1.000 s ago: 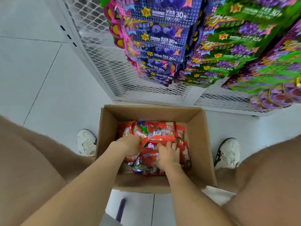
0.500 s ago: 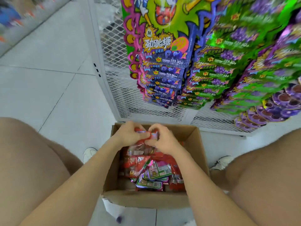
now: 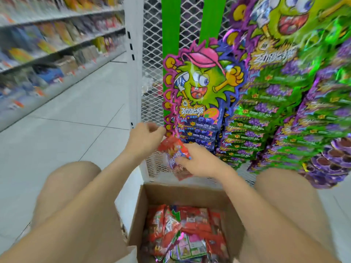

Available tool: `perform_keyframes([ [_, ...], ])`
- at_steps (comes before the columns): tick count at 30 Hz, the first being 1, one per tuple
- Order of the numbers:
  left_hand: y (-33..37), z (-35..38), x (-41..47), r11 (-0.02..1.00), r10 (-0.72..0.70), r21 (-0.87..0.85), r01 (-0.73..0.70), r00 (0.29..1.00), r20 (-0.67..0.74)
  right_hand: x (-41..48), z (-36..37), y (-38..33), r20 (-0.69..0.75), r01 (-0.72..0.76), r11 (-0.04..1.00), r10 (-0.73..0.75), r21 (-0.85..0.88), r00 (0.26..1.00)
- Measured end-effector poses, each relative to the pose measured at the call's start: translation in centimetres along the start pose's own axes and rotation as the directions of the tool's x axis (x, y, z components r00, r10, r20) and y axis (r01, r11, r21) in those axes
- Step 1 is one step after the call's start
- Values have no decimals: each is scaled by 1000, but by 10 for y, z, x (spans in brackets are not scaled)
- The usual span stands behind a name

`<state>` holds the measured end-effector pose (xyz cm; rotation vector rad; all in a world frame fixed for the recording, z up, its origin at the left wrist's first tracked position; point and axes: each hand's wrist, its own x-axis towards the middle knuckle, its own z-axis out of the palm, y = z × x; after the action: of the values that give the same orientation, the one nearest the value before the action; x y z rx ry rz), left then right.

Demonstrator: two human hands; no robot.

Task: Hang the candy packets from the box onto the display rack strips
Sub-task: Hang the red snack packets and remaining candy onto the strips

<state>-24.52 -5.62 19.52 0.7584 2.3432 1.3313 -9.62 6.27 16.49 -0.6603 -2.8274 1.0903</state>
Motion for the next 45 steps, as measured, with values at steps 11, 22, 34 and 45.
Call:
perform_keyframes([
  [11,65,46,79,917,283,-64,-393,757,-589,11,-6,9,-361,-145,972,71,-183,930],
  [22,58,53,68,909,294,-57,-413,731,-616,9,-6,2,-383,-180,970,106,-164,918],
  [34,60,61,74,910,238,-87,-405,683,-690,3,-9,10,-347,-163,979,111,-124,931],
  [45,9,7,60,923,182,-268,-278,925,-333,10,-5,1,-116,-150,979,167,141,979],
])
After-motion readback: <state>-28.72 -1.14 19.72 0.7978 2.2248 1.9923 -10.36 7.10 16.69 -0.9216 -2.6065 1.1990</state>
